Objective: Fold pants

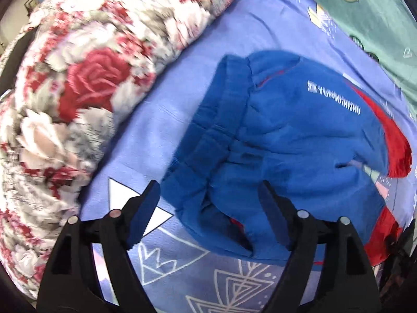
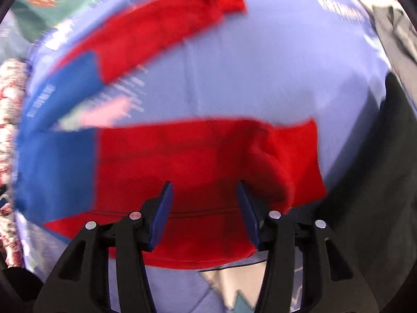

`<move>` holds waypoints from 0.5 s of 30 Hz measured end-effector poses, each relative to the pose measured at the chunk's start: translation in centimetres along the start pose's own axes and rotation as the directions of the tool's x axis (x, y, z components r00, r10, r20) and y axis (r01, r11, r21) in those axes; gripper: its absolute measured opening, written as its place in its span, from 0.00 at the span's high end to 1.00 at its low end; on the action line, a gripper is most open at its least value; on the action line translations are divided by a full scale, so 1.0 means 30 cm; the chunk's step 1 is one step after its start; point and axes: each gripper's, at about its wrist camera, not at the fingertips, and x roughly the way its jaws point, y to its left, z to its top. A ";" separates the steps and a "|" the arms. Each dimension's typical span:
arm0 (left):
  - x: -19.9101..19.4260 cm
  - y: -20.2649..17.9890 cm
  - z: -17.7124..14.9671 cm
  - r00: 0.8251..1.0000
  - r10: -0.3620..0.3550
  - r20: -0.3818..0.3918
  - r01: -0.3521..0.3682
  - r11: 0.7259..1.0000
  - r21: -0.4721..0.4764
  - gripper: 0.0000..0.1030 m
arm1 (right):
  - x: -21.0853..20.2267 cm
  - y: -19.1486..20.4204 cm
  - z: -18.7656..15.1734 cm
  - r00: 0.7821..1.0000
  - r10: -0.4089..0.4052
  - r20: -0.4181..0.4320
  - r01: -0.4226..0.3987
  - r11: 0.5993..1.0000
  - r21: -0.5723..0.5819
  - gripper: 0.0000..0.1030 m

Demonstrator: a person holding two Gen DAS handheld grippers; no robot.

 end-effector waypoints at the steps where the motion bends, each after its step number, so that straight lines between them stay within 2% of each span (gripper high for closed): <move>1: 0.032 -0.006 -0.015 0.999 0.042 -0.016 -0.041 0.999 0.023 0.23 | -0.010 0.002 0.014 1.000 -0.026 -0.010 0.026 1.000 -0.006 0.52; 2: 0.063 0.003 -0.013 0.994 0.106 -0.039 -0.104 0.993 0.047 0.23 | -0.027 0.011 0.030 0.999 -0.044 0.003 0.044 0.999 -0.010 0.52; 3: 0.100 0.008 -0.014 0.984 0.170 -0.062 -0.165 0.984 0.070 0.23 | -0.075 0.034 0.062 0.996 -0.056 0.067 0.058 0.998 -0.029 0.51; 4: 0.119 0.010 -0.011 0.978 0.193 -0.076 -0.187 0.979 0.080 0.23 | -0.115 0.059 0.093 0.991 -0.041 0.126 0.049 0.997 -0.059 0.50; 6: 0.113 -0.009 0.015 0.978 0.193 -0.074 -0.186 0.978 0.094 0.23 | -0.155 0.117 0.162 0.981 -0.017 0.192 0.041 0.991 -0.125 0.43; 7: 0.093 -0.029 0.042 0.982 0.182 -0.045 -0.177 0.979 0.105 0.23 | -0.156 0.152 0.210 0.977 -0.022 0.212 0.058 0.985 -0.161 0.34; 8: 0.064 -0.050 0.078 0.986 0.164 0.001 -0.163 0.980 0.110 0.23 | -0.146 0.178 0.253 0.973 -0.035 0.229 0.079 0.980 -0.184 0.29; 10: 0.022 -0.075 0.142 0.990 0.125 0.059 -0.130 0.986 0.102 0.22 | -0.118 0.215 0.346 0.966 -0.040 0.254 0.097 0.971 -0.217 0.28; 12: -0.003 -0.093 0.221 0.993 0.076 0.090 -0.083 0.994 0.070 0.20 | -0.084 0.229 0.435 0.970 -0.003 0.242 0.053 0.978 -0.203 0.28; 14: -0.010 -0.108 0.290 0.994 0.016 0.108 -0.020 0.999 0.037 0.20 | -0.041 0.212 0.530 0.973 0.092 0.213 -0.058 0.986 -0.159 0.29; 15: -0.006 -0.118 0.315 0.994 -0.009 0.113 0.006 0.999 0.033 0.20 | -0.019 0.211 0.551 0.974 0.104 0.200 -0.076 0.986 -0.146 0.30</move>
